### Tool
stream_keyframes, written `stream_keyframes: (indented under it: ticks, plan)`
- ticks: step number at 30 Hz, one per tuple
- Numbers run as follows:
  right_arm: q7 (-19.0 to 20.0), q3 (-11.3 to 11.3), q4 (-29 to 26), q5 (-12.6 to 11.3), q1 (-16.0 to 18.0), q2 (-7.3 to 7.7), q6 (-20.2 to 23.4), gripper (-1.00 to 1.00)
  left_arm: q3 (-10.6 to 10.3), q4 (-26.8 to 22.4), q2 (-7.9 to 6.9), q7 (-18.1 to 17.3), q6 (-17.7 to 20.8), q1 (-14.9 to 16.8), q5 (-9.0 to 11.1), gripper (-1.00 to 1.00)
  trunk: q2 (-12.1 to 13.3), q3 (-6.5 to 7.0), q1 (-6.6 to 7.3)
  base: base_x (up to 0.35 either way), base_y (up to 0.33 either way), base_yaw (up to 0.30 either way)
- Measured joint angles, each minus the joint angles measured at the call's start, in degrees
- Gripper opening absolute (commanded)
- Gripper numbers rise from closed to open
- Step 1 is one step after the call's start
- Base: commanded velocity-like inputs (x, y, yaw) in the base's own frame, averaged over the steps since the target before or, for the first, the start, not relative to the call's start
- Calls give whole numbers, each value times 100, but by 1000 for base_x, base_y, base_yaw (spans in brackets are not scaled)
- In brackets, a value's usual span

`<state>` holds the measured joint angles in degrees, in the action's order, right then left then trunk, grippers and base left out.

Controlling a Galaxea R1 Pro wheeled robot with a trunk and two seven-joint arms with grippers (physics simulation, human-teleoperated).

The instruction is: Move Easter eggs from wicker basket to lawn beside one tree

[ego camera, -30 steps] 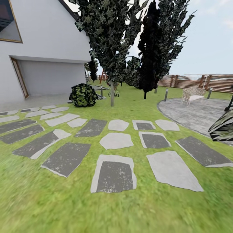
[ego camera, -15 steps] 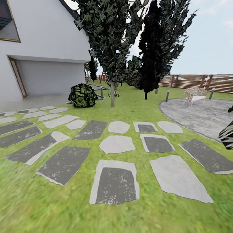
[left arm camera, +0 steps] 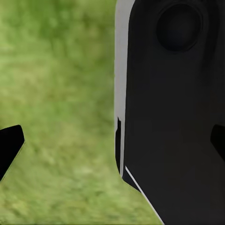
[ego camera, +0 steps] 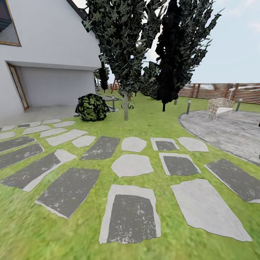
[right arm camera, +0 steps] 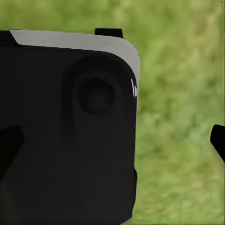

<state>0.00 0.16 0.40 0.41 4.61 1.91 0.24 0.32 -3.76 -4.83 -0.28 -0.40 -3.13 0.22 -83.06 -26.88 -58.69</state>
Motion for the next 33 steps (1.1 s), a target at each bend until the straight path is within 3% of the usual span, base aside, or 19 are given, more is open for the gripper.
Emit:
stream_keyframes:
  ticks: [9, 21, 33]
  plan:
    - [6, 6, 0, 6, 0, -1, 0, 100, 0, 0, 0, 1, 0, 0, 0, 100, 0, 0, 0, 335, 64, -14]
    - [8, 0, 0, 2, 0, 2, 0, 100, 0, 0, 0, -1, 0, 0, 2, 100, 0, 0, 0, 335, 48, -247]
    - [8, 6, 0, 6, 0, 2, 0, 100, 0, 0, 0, 2, 0, 0, 2, 100, 0, 0, 0, 335, 48, -9]
